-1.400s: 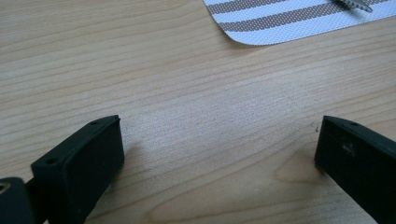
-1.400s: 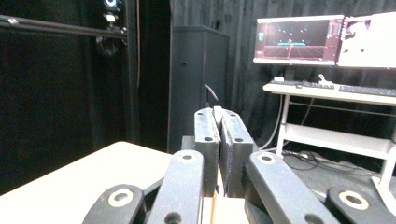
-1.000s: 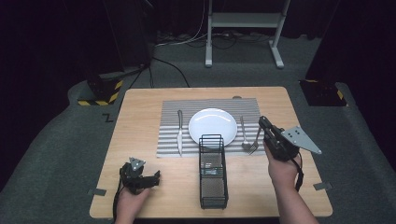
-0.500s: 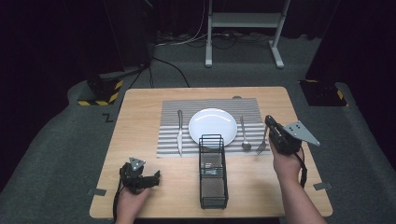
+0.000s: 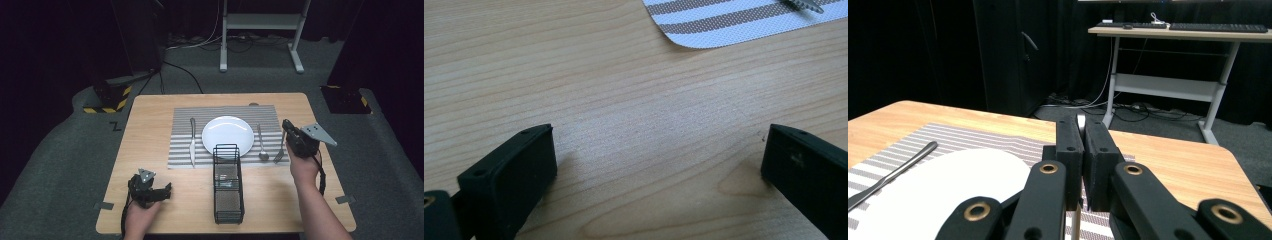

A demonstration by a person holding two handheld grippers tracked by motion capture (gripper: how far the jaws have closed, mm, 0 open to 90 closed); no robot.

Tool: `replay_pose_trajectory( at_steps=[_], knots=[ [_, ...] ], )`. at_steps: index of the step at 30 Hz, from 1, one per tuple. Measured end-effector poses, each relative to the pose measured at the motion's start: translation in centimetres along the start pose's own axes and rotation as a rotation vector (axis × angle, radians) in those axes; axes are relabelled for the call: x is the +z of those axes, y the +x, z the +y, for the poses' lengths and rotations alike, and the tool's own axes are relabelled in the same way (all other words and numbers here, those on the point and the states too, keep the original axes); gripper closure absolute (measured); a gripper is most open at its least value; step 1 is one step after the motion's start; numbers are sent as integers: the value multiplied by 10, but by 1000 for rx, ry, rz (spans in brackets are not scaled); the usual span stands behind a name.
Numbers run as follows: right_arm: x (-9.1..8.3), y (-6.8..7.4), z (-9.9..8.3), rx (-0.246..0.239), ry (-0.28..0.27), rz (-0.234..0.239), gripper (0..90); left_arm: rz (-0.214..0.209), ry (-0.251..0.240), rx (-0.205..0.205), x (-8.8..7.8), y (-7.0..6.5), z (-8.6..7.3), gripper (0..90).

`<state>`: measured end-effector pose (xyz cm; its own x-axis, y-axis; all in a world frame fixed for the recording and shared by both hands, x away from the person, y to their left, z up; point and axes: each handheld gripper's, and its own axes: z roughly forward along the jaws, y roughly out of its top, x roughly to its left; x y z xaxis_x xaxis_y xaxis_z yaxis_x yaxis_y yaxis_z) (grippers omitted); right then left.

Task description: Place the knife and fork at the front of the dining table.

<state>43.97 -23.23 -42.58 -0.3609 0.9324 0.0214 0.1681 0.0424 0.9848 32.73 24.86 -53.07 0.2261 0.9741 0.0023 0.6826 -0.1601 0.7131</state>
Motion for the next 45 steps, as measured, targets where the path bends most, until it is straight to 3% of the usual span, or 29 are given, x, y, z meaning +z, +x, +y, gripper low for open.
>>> replay_pose_trajectory(
  at_steps=[10,15,26,35,45],
  knots=[
    [30,0,1,-1,34,-4,871,19,-12,29,-1,-5,0,13],
    [46,-2,0,9,54,3,871,-10,2,8,0,-2,0,12],
    [79,-12,-9,50,97,26,869,-12,3,8,0,-2,0,9],
    [95,-16,-13,67,126,39,867,15,-11,25,-2,-6,-1,8],
    [110,-24,-22,99,153,30,862,1,-7,11,-2,-3,-1,10]
  ],
)
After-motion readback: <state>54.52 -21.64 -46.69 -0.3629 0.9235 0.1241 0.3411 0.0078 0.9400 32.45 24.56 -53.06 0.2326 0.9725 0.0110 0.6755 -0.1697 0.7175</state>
